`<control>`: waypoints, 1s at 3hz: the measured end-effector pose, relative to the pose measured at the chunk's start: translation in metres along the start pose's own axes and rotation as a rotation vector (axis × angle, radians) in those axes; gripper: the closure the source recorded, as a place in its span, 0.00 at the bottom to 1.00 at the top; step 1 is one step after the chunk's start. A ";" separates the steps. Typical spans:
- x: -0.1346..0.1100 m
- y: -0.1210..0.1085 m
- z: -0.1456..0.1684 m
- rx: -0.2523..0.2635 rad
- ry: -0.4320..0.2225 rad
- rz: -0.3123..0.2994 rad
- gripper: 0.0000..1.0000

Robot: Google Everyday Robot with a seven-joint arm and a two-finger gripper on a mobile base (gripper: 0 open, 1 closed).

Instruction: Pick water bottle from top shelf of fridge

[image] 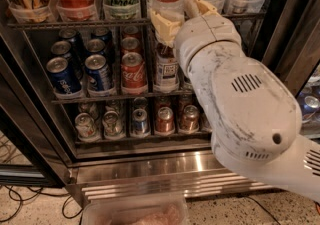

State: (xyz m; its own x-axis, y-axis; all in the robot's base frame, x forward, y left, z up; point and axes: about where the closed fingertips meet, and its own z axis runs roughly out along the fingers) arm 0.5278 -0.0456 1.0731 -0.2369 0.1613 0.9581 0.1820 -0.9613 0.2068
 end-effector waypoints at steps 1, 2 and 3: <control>-0.009 -0.002 -0.001 0.000 0.000 0.000 1.00; -0.009 -0.002 -0.001 0.000 0.000 0.000 1.00; -0.013 -0.003 -0.002 0.000 0.000 0.000 1.00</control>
Offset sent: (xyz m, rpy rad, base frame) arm -0.0021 -0.0963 0.0093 0.3418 0.1397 0.3821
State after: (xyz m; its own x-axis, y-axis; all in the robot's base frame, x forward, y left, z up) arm 0.5283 -0.0456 1.0601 -0.2368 0.1613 0.9581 0.1819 -0.9613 0.2068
